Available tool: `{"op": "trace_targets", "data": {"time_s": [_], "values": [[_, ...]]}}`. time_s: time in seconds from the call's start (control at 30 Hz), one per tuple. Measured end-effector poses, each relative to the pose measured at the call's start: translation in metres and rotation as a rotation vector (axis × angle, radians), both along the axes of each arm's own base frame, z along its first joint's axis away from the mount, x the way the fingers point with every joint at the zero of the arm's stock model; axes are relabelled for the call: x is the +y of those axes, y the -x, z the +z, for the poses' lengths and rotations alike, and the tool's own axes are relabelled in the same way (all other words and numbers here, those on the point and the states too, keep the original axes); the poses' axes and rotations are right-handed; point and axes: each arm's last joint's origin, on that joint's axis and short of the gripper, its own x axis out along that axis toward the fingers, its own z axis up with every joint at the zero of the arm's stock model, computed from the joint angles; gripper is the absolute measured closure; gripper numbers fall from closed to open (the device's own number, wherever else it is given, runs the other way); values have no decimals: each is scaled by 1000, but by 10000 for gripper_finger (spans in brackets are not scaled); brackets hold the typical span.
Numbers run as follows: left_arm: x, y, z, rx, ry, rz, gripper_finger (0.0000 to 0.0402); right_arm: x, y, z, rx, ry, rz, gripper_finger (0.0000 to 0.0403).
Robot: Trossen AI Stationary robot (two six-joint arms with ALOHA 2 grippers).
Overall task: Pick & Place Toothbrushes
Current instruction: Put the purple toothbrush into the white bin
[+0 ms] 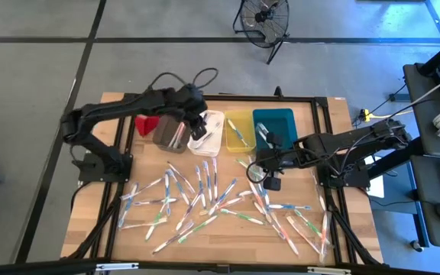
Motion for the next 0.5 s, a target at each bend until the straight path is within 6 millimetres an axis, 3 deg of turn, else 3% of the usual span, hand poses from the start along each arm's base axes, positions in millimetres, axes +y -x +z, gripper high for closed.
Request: {"op": "trace_targets", "data": {"time_s": [0.27,0.5], "values": [[31,-11,-39,104,122,40,379,0,0,0,0,0,0,370],[41,-19,-65,158,188,42,379,0,0,0,-1,0,0,369]]}}
